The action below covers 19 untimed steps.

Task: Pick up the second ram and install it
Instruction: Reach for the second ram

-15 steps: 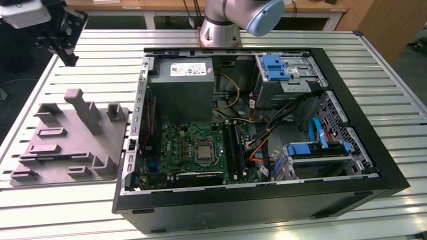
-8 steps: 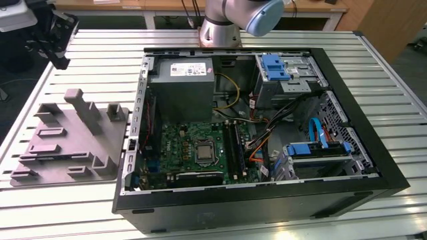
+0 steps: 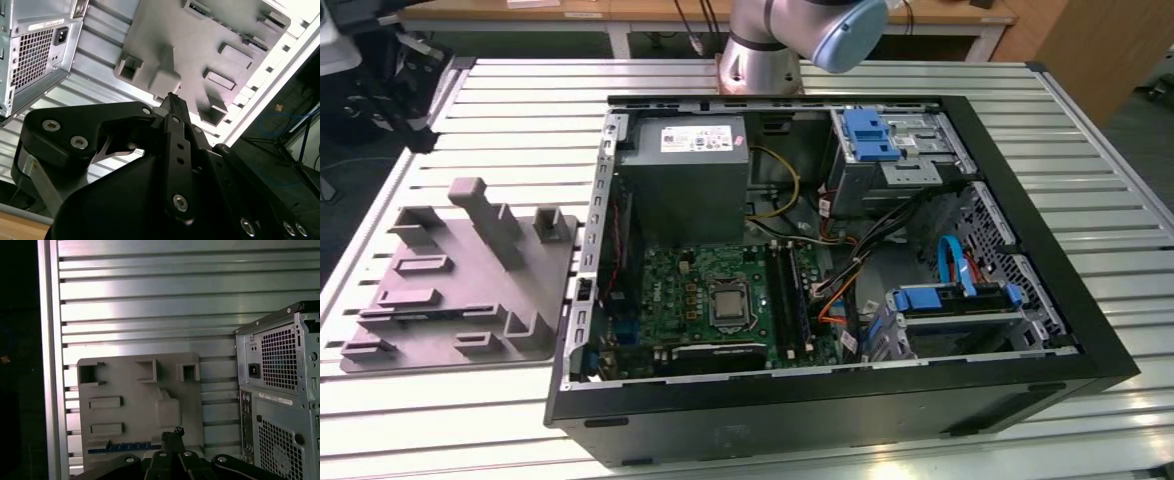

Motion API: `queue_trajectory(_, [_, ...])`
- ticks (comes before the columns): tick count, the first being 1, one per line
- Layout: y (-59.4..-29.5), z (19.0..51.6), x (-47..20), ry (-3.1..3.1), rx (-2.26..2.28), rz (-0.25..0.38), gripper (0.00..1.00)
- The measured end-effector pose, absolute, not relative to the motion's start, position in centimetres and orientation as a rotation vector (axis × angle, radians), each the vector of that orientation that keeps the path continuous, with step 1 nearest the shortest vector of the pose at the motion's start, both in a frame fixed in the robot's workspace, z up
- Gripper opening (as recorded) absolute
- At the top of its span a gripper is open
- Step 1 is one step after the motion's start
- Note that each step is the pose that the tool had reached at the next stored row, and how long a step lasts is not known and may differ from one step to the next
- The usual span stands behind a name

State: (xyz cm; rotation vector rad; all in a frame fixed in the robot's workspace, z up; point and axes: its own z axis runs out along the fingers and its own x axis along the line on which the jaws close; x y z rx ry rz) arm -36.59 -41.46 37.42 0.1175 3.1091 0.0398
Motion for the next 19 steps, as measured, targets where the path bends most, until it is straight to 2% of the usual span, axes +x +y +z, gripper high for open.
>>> queue_trajectory(19, [-44.4, 34.9, -39.5, 3.109, 0.117, 0.037, 0.1])
